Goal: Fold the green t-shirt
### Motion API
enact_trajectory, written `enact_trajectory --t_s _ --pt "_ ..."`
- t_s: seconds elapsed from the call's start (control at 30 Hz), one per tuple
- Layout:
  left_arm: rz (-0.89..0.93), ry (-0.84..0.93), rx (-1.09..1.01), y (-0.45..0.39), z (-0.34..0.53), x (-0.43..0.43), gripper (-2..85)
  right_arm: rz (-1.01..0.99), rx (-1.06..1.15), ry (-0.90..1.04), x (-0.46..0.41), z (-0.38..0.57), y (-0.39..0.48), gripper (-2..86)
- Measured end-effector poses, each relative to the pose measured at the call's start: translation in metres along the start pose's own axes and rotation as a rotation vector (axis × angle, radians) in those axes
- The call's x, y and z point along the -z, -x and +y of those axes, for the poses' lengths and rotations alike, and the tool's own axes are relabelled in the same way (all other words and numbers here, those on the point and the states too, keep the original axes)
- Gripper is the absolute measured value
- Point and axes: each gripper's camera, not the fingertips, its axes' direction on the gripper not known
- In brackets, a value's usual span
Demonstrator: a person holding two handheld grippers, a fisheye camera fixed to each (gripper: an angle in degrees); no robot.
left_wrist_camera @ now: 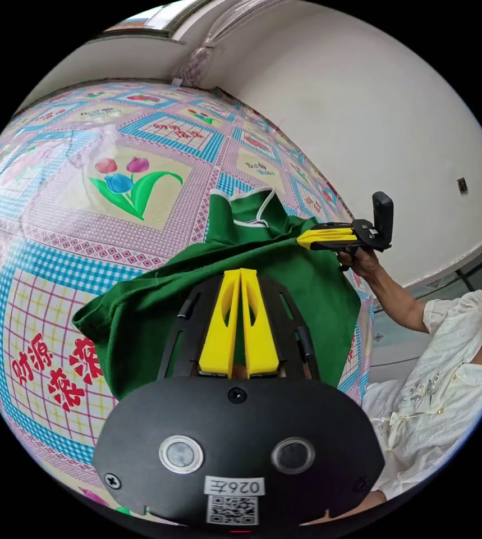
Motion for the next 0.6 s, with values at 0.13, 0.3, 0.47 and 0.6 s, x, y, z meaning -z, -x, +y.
enact_trajectory --t_s 0.13,0.3,0.47,0.6 --pt "0.001 0.019 0.004 -0.008 0.021 -0.003 -1.0 0.023 0.037 0.032 0.008 0.033 0.013 0.6" --pt "-0.006 0.028 -0.027 -0.023 0.015 0.006 -1.0 -0.015 -0.047 -0.071 0.041 0.046 -0.007 1.8" --pt "-0.077 -0.025 -0.078 -0.04 -0.007 0.031 -1.0 -0.113 -0.071 -0.082 0.042 0.026 -0.035 3.0" --pt "-0.129 0.064 -0.083 -0.033 -0.024 0.023 -1.0 -0.171 -0.069 0.057 0.003 0.008 -0.049 2.3"
